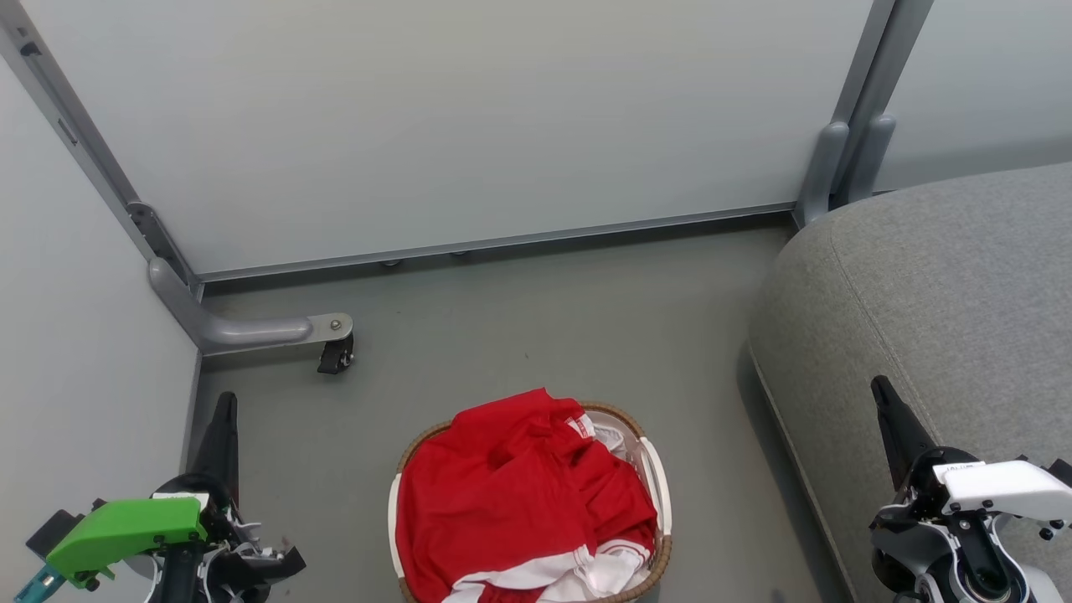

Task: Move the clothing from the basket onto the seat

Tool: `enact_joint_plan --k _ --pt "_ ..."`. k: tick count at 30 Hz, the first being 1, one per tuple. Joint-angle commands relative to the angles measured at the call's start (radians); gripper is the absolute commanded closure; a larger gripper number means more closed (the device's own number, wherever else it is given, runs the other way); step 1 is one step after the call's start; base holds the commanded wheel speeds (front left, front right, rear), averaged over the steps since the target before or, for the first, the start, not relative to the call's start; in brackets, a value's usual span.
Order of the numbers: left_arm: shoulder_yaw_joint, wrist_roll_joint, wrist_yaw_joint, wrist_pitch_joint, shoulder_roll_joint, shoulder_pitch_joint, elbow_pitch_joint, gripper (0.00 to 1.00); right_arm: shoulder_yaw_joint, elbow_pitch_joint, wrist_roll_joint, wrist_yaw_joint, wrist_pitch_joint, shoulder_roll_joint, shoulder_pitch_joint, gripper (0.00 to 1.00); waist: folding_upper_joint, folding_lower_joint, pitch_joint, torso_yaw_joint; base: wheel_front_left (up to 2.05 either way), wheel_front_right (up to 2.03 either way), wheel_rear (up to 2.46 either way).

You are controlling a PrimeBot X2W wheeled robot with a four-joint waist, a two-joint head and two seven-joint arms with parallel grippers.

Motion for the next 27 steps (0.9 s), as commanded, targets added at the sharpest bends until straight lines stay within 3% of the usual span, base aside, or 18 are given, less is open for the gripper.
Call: enact_joint_plan --k 1,27 --pt "0.001 0.007 -0.004 0.000 0.005 -0.014 -0.001 1.00 -0.001 -0.001 -0.003 0.001 -0.001 -0.003 -0.010 1.00 0.0000 0.0000 0.000 0.000 0.00 0.00 0.00" --pt "0.001 0.007 -0.004 0.000 0.005 -0.014 -0.001 1.00 -0.001 -0.001 -0.003 0.001 -0.001 -0.003 -0.010 1.00 0.0000 0.0000 0.000 0.000 0.00 0.00 0.00"
